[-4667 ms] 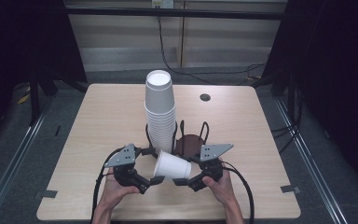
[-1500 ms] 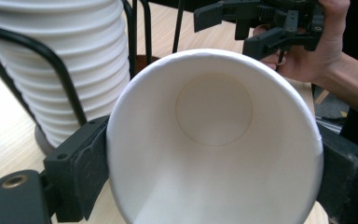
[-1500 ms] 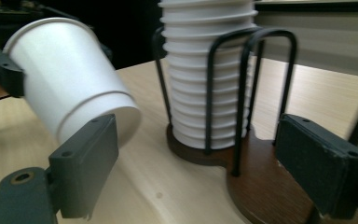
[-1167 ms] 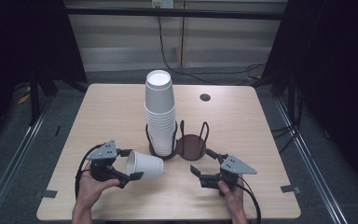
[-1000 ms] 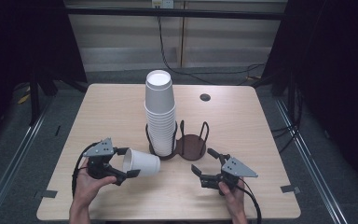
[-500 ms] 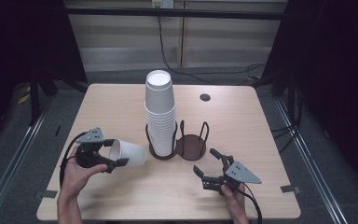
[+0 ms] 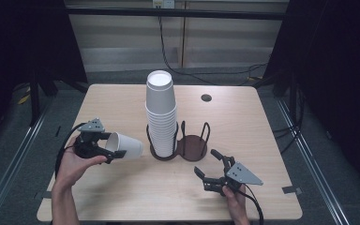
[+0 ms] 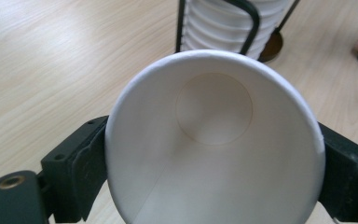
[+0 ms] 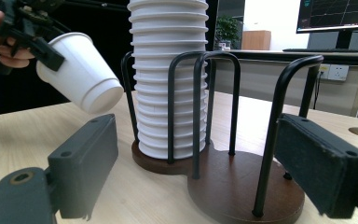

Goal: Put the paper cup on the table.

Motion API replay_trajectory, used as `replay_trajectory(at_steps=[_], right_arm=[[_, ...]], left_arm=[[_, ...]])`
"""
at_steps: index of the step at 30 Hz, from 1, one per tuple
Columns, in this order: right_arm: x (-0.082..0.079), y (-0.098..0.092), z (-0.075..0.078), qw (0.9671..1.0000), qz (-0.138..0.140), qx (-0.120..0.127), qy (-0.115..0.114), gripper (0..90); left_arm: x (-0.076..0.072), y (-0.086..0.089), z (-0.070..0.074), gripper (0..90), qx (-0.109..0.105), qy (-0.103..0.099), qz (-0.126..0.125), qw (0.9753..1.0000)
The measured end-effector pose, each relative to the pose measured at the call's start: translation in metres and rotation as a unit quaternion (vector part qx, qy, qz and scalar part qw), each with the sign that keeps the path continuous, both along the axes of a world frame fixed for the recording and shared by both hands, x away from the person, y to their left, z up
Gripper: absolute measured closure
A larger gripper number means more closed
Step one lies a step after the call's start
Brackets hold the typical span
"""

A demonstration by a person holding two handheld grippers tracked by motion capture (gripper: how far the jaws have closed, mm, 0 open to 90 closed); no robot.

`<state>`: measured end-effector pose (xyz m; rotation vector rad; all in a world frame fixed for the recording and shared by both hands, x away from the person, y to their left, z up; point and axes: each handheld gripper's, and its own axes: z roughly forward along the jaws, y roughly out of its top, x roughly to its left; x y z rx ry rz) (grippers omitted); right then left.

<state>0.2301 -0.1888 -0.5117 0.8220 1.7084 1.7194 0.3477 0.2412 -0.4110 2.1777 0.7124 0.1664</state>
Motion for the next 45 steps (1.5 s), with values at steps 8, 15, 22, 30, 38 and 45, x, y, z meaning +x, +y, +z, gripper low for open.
replay_trajectory(at_steps=[8, 15, 22, 30, 38, 45], right_arm=[[0.0, 0.0, 0.0, 1.0, 0.003, 0.0, 0.0, 13.1], [0.001, 0.0, 0.0, 1.0, 0.006, 0.0, 0.0, 13.1], [0.001, -0.001, 0.0, 0.9999, 0.011, 0.001, 0.001, 13.2], [0.001, -0.001, 0.0, 0.9999, 0.012, 0.0, 0.001, 13.2], [0.001, -0.001, 0.0, 0.9999, 0.014, 0.001, 0.001, 13.1], [0.001, -0.001, 0.0, 0.9999, 0.014, 0.001, 0.0, 13.1]], left_arm=[[0.014, 0.004, 0.01, 10.6, 0.032, -0.002, 0.012, 0.9994], [0.028, 0.001, 0.019, 10.5, 0.075, 0.008, 0.012, 0.9971], [0.039, -0.004, 0.027, 10.2, 0.117, 0.024, 0.025, 0.9925], [0.05, -0.013, 0.025, 10.1, 0.188, 0.045, 0.015, 0.981], [0.058, -0.02, 0.012, 9.8, 0.219, 0.071, 0.012, 0.9731], [0.063, -0.025, 0.012, 9.3, 0.251, 0.085, 0.001, 0.9643]])
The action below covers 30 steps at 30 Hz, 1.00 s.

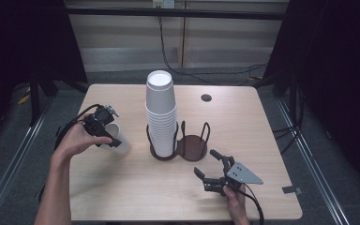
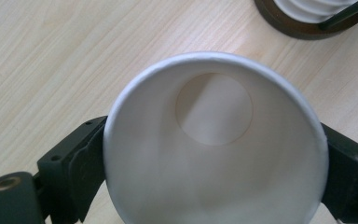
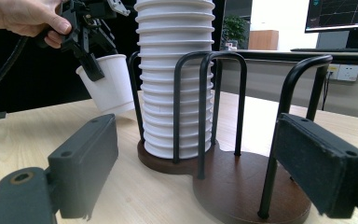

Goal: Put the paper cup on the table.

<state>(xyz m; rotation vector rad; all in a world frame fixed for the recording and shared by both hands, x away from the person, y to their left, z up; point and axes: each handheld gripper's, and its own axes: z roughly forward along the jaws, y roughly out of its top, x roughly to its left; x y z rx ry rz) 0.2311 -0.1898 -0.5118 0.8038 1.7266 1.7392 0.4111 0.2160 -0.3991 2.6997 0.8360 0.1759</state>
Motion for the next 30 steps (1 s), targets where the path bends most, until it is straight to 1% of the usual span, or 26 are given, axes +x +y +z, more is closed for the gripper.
replay_trajectory(at_steps=[2, 3, 4, 5, 6, 8, 10, 12, 14, 15, 17, 19, 21, 23, 24, 25, 26, 27, 30], right_arm=[[0.0, 0.0, 0.0, 1.0, 0.001, 0.001, 0.0, 13.2], [0.0, 0.0, 0.0, 1.0, 0.0, 0.0, 0.0, 13.2], [0.0, 0.0, 0.0, 1.0, 0.001, 0.0, 0.0, 13.1], [0.0, 0.0, 0.0, 1.0, 0.001, 0.0, -0.001, 13.1], [0.0, 0.0, 0.0, 1.0, 0.001, 0.0, -0.001, 13.1], [0.0, 0.0, 0.0, 1.0, 0.001, 0.0, 0.0, 13.1], [0.0, 0.0, 0.0, 1.0, 0.0, 0.0, 0.0, 13.1], [0.0, 0.0, 0.0, 1.0, 0.0, 0.001, 0.0, 13.1], [0.0, 0.0, 0.0, 1.0, 0.0, 0.001, 0.0, 13.1], [0.0, 0.0, 0.0, 1.0, 0.0, 0.0, -0.001, 13.1], [0.0, 0.0, 0.0, 1.0, 0.0, 0.0, -0.001, 13.1], [0.0, 0.0, 0.0, 1.0, 0.0, 0.001, 0.0, 13.1], [0.0, 0.0, 0.0, 1.0, 0.0, 0.001, 0.0, 13.1], [0.0, 0.0, 0.0, 1.0, 0.0, 0.001, 0.0, 13.1], [0.0, 0.0, 0.0, 1.0, 0.0, 0.001, 0.0, 13.2], [0.0, 0.0, 0.0, 1.0, -0.001, 0.001, 0.0, 13.1], [0.0, 0.0, 0.0, 1.0, -0.001, 0.0, -0.001, 13.1], [0.0, 0.0, 0.0, 1.0, -0.001, 0.0, -0.001, 13.1], [0.0, 0.0, 0.0, 1.0, -0.001, 0.001, -0.001, 13.1]], left_arm=[[0.0, -0.003, -0.002, 9.0, 0.005, -0.002, 0.006, 1.0], [0.0, -0.004, -0.004, 8.8, 0.013, 0.002, -0.003, 0.9999], [0.001, -0.005, -0.006, 8.6, 0.019, 0.005, -0.005, 0.9998], [0.001, -0.005, -0.006, 8.4, 0.019, 0.005, -0.005, 0.9998], [0.001, -0.006, -0.008, 7.8, 0.015, -0.001, 0.002, 0.9999], [0.001, -0.008, -0.009, 7.4, 0.013, -0.003, 0.006, 0.9999], [0.002, -0.008, -0.009, 7.1, 0.016, -0.006, 0.002, 0.9999], [0.002, -0.009, -0.011, 6.5, 0.017, -0.009, 0.002, 0.9998], [0.003, -0.009, -0.015, 5.4, 0.024, -0.018, 0.002, 0.9995], [0.003, -0.009, -0.017, 5.1, 0.021, -0.018, 0.004, 0.9996], [0.003, -0.009, -0.022, 5.6, 0.023, -0.012, -0.004, 0.9997], [0.003, -0.008, -0.025, 5.8, 0.017, -0.016, 0.001, 0.9997], [0.002, -0.008, -0.026, 6.0, 0.017, -0.018, 0.0, 0.9997], [0.002, -0.008, -0.026, 6.1, 0.021, -0.016, -0.007, 0.9996], [0.001, -0.008, -0.027, 6.1, 0.016, -0.016, -0.005, 0.9997], [0.001, -0.008, -0.027, 6.1, 0.016, -0.016, -0.005, 0.9997], [0.001, -0.008, -0.028, 6.1, 0.005, -0.02, -0.004, 0.9998], [0.001, -0.008, -0.028, 6.1, 0.005, -0.02, -0.004, 0.9998], [-0.001, -0.006, -0.029, 6.2, -0.008, -0.02, -0.022, 0.9995]])
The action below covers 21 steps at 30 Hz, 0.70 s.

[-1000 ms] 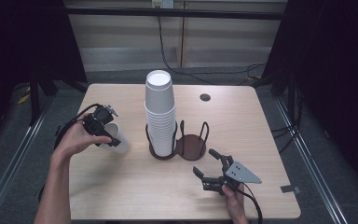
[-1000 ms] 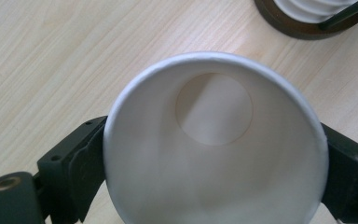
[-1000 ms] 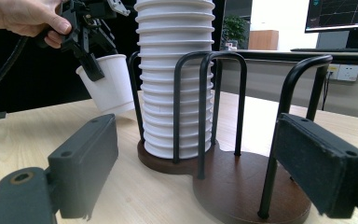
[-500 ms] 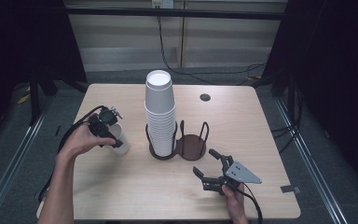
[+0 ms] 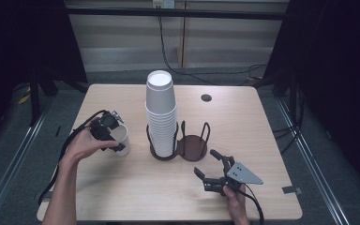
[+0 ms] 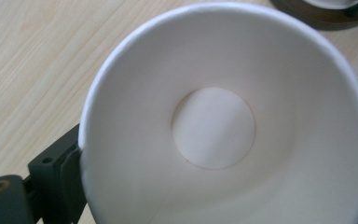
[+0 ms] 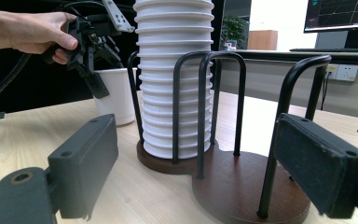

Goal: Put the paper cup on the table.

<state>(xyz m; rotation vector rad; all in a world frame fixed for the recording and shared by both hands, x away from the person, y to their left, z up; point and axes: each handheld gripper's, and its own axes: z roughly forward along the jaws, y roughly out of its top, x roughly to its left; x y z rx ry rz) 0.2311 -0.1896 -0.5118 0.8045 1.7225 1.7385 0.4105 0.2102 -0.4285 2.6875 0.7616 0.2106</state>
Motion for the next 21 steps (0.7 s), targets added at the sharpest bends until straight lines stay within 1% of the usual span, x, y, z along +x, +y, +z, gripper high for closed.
replay_trajectory(at_steps=[2, 3, 4, 6, 7, 8, 9, 10, 11, 12, 13, 14, 15, 16, 19, 21], right_arm=[[0.0, 0.0, 0.0, 1.0, 0.0, 0.0, 0.0, 13.1], [0.0, 0.0, 0.0, 1.0, 0.0, 0.0, 0.0, 13.1], [0.0, 0.0, 0.0, 1.0, 0.0, 0.0, 0.0, 13.1], [0.0, 0.0, 0.0, 1.0, -0.001, 0.0, 0.0, 13.1], [0.0, 0.0, 0.0, 1.0, -0.001, 0.0, 0.0, 13.1], [0.0, 0.0, 0.0, 1.0, -0.001, 0.0, 0.0, 13.1], [0.0, 0.0, 0.0, 1.0, -0.001, 0.0, 0.0, 13.1], [0.0, 0.0, 0.0, 1.0, 0.0, 0.0, 0.0, 13.1], [0.0, 0.0, 0.0, 1.0, 0.0, 0.0, 0.0, 13.1], [0.0, 0.0, 0.0, 1.0, -0.001, 0.0, 0.0, 13.1], [0.0, 0.0, 0.0, 1.0, -0.001, 0.0, 0.0, 13.1], [0.0, 0.0, 0.0, 1.0, -0.001, 0.0, 0.0, 13.1], [0.0, 0.0, 0.0, 1.0, -0.001, 0.0, 0.0, 13.1], [0.0, 0.0, 0.0, 1.0, -0.001, 0.0, 0.0, 13.1], [0.0, 0.0, 0.0, 1.0, -0.001, 0.0, 0.0, 13.1], [0.0, 0.0, 0.0, 1.0, -0.001, 0.0, 0.0, 13.1]], left_arm=[[0.0, 0.001, -0.002, 6.1, -0.012, 0.003, 0.006, 0.9999], [0.0, 0.001, -0.002, 7.1, -0.012, 0.003, 0.006, 0.9999], [0.0, 0.001, -0.005, 8.0, -0.017, 0.012, 0.004, 0.9998], [-0.002, 0.002, -0.007, 8.0, -0.018, 0.009, -0.01, 0.9998], [-0.002, 0.003, -0.008, 8.2, -0.026, 0.003, -0.008, 0.9996], [-0.002, 0.003, -0.009, 8.2, -0.031, 0.003, -0.004, 0.9995], [-0.003, 0.004, -0.011, 8.6, -0.03, 0.007, -0.009, 0.9995], [-0.004, 0.004, -0.013, 12.5, -0.025, 0.006, -0.011, 0.9996], [-0.004, 0.004, -0.013, 11.8, -0.025, 0.006, -0.011, 0.9996], [-0.006, 0.004, -0.016, 11.0, -0.016, 0.002, -0.016, 0.9997], [-0.007, 0.005, -0.017, 10.6, -0.016, 0.001, -0.015, 0.9998], [-0.008, 0.006, -0.017, 10.9, -0.019, 0.001, -0.013, 0.9997], [-0.008, 0.007, -0.017, 11.3, -0.016, -0.002, -0.015, 0.9998], [-0.009, 0.008, -0.017, 12.1, -0.021, -0.002, -0.012, 0.9997], [-0.011, 0.01, -0.017, 15.3, -0.02, -0.002, -0.014, 0.9997], [-0.014, 0.015, -0.018, 15.8, -0.024, -0.004, -0.013, 0.9996]])
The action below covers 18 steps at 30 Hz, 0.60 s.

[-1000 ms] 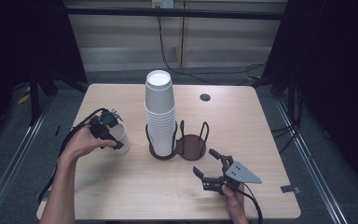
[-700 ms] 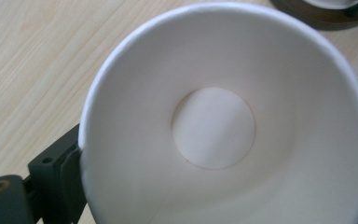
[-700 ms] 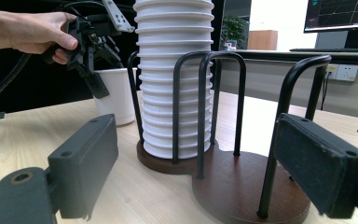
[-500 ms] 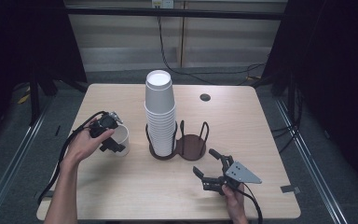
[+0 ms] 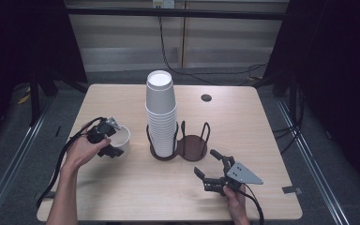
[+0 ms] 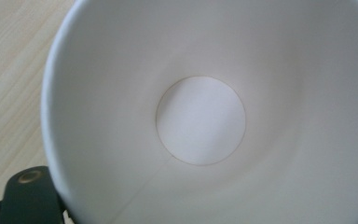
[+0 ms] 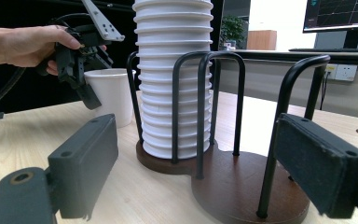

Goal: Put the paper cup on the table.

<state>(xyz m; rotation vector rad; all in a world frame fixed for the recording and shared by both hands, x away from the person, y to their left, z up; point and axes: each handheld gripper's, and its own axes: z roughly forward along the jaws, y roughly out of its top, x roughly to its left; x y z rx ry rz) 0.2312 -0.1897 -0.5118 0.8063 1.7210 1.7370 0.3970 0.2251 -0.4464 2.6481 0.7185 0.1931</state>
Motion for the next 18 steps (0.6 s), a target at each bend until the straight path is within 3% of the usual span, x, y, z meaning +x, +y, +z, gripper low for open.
replay_trajectory(at_steps=[6, 7, 12, 13, 18], right_arm=[[0.0, 0.0, 0.0, 1.0, -0.001, -0.001, 0.0, 13.1], [0.0, 0.0, 0.0, 1.0, 0.001, 0.0, 0.0, 13.1], [0.0, 0.0, 0.0, 1.0, 0.0, -0.001, 0.0, 13.1], [0.0, 0.0, 0.0, 1.0, 0.0, -0.001, 0.0, 13.1], [0.0, 0.0, 0.0, 1.0, -0.002, -0.001, 0.0, 13.1]], left_arm=[[-0.003, 0.007, -0.007, 15.9, 0.001, 0.007, 0.01, 0.9999], [-0.005, 0.011, -0.008, 16.0, -0.023, 0.008, 0.017, 0.9996], [-0.011, 0.016, -0.007, 16.0, -0.038, 0.006, 0.028, 0.9989], [-0.014, 0.018, -0.008, 16.0, -0.054, -0.001, 0.045, 0.9975], [-0.022, 0.025, -0.008, 16.0, -0.081, -0.013, 0.06, 0.9948]])
